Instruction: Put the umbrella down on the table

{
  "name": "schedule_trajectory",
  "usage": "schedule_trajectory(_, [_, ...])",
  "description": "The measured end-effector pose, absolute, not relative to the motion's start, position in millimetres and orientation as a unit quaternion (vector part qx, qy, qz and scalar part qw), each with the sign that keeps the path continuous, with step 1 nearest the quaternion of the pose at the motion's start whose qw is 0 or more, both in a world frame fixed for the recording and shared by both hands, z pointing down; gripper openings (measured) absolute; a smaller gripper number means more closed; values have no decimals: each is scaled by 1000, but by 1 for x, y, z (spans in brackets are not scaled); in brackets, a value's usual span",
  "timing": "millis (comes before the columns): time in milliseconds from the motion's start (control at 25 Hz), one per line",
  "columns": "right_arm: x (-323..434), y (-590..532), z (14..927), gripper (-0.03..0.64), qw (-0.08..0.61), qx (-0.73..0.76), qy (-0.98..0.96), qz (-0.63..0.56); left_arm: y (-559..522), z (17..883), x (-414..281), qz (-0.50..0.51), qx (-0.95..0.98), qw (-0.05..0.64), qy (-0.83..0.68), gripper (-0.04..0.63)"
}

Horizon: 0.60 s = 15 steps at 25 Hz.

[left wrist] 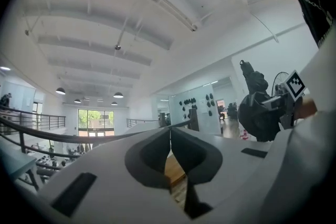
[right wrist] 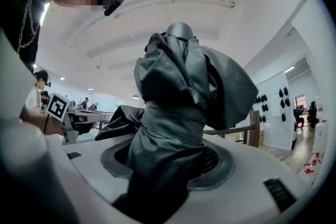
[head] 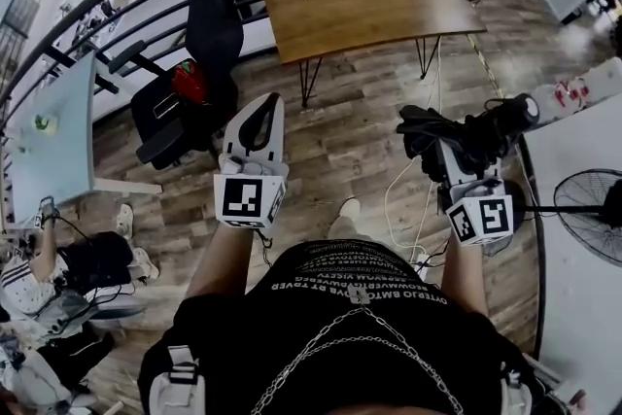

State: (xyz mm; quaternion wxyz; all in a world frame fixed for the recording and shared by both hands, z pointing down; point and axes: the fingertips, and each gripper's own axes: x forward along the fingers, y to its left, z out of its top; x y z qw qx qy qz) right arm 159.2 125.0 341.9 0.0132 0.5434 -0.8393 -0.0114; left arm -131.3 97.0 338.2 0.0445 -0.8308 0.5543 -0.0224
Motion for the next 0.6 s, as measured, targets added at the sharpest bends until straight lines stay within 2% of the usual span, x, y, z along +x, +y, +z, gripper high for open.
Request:
schedule_trajectory(320, [181, 99, 341, 259, 13, 525, -851, -17, 72, 316, -104, -19, -823, 79, 563, 31])
schedule_trajectory(600, [219, 69, 341, 259, 6, 508, -861, -20, 51, 310, -69, -23, -816, 78, 572, 31])
